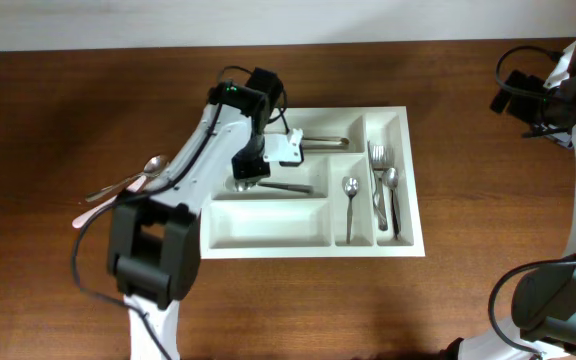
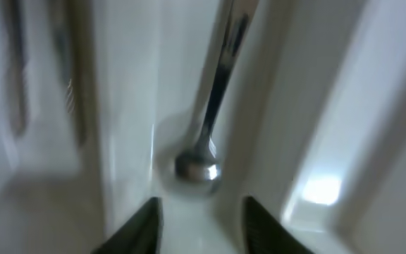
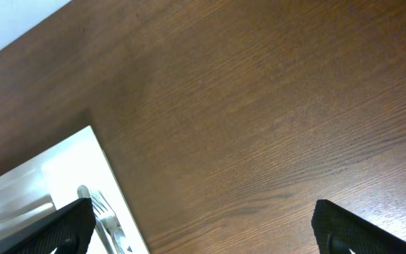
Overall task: Pack container
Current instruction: 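Release the spoon in the wide middle-left compartment and withdraw left, then lower the left gripper onto the second silver spoon and close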
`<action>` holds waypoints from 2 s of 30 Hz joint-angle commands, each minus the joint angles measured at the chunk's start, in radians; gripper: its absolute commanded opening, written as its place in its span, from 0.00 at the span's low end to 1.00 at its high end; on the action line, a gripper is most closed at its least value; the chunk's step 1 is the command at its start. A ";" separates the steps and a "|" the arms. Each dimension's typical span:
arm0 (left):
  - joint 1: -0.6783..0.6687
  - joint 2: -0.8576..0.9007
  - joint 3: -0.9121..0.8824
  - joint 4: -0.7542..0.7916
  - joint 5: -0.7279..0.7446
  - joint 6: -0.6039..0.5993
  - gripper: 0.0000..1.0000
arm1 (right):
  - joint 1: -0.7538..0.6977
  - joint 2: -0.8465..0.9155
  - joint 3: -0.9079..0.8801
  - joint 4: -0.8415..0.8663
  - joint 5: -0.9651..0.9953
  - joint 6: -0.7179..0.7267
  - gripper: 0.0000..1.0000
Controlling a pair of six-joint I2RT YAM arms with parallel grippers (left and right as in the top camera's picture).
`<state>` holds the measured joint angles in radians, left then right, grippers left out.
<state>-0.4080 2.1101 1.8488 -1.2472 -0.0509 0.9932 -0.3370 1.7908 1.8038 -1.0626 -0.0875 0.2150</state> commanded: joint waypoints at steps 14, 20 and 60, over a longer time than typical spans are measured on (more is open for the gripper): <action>0.457 -0.243 -0.081 0.038 0.039 -0.159 0.87 | -0.004 -0.006 0.019 0.003 -0.006 0.011 0.98; 0.526 -0.131 -0.121 0.139 0.040 -0.277 0.65 | -0.004 -0.006 0.019 0.003 -0.005 0.011 0.99; 0.377 0.093 -0.241 0.351 -0.308 -0.484 0.47 | -0.004 -0.006 0.019 0.003 -0.005 0.011 0.99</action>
<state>-0.0334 2.1921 1.6268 -0.9039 -0.3492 0.5255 -0.3370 1.7908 1.8038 -1.0626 -0.0875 0.2253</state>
